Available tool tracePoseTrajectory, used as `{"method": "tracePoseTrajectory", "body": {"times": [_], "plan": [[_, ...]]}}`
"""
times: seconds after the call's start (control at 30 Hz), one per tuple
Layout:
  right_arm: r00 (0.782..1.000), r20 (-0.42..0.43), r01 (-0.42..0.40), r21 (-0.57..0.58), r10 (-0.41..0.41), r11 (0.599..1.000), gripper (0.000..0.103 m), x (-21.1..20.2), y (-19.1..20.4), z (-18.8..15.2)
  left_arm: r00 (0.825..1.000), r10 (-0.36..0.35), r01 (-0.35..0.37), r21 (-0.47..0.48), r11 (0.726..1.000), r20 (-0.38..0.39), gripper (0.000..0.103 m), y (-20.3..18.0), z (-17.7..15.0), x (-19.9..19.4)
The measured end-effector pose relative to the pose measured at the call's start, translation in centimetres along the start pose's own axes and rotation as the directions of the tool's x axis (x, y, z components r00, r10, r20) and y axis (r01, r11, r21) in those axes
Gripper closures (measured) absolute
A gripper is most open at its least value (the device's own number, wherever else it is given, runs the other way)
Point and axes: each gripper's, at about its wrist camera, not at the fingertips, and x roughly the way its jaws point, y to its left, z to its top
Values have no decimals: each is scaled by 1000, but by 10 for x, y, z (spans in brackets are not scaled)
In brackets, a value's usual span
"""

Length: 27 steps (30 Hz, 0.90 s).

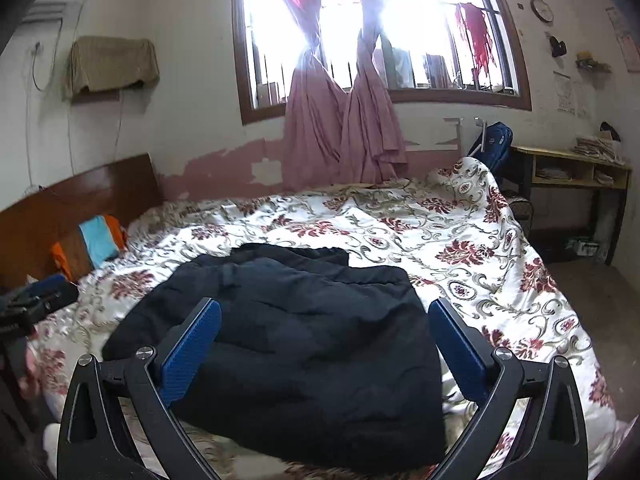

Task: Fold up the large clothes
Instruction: 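Open both grippers and withdraw them from the placed jacket bundle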

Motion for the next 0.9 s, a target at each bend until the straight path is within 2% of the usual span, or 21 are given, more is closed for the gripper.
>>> {"method": "tracePoseTrajectory", "body": {"times": [0.23, 0.5, 0.9], "plan": [[999, 29, -19, 4, 19, 1000, 2, -32, 17, -17, 999, 13, -14, 18, 1000, 53, 0, -12, -6, -32], [997, 71, -11, -14, 12, 1000, 2, -68, 38, -35, 996, 8, -8, -6, 1000, 94, 0, -14, -23, -66], [995, 99, -10, -63, 16, 998, 2, -106, 62, -53, 995, 37, -39, 14, 999, 94, 0, -18, -46, -97]]}}
